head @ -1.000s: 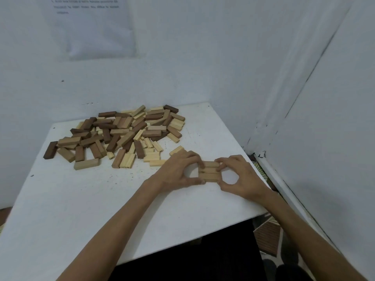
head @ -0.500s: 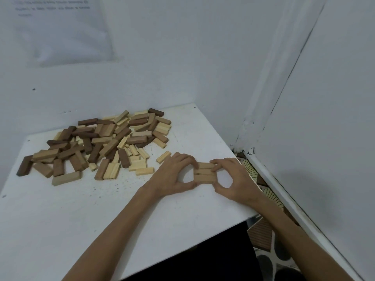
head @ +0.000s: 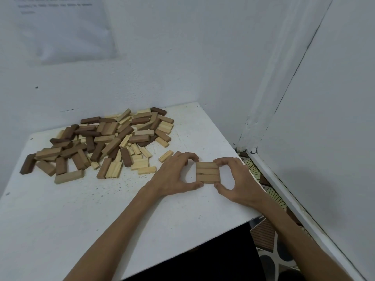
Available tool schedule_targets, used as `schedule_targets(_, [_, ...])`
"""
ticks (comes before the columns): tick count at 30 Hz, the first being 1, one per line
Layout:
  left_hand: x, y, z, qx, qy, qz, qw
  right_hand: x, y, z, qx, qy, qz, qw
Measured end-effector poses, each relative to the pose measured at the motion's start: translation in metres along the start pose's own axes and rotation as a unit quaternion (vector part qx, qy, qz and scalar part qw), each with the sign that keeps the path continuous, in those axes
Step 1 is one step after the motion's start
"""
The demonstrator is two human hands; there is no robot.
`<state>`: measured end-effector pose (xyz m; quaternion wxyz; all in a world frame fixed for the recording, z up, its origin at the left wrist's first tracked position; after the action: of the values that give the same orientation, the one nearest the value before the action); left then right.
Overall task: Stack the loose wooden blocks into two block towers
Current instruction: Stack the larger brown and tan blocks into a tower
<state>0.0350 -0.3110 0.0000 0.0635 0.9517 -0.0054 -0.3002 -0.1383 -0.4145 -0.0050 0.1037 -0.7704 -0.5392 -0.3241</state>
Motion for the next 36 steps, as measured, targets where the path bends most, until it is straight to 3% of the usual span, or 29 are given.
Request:
schedule_targets(7, [0.002,0.0,0.001,0.006,-0.008,-0.019,1.0,0.004,0.0,0.003,0.02,-0.039,0.015,0.999])
schedule_targets(14, [0.006,-0.016,-0.018,-0.064,-0.058,-0.054,0.995,0.019,0.015,0.0,0.007,-0.116,0.006,0.993])
schedule_targets(21, [0.027,-0.038,-0.051,-0.1,0.02,-0.072,0.992,0.045,0.053,0.012,0.016,-0.058,0.011,0.998])
schedule_targets(31, [0.08,-0.044,-0.108,-0.14,0.141,-0.131,0.971,0.087,0.14,0.052,0.066,-0.082,-0.023,0.994])
schedule_targets(36, [0.098,-0.029,-0.131,-0.088,0.196,-0.164,0.963,0.087,0.179,0.062,0.078,-0.097,-0.01,0.992])
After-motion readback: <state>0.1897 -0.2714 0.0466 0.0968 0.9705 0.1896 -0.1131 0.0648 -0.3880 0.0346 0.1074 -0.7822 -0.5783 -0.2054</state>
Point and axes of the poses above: each hand's wrist, its own y-axis towards the middle knuckle, its own z-axis out of the palm, x = y × z, the point moved 8 cm from there along y, towards the middle knuckle, and after that the axes turned 11 degrees about x, right-handed, at the moved point
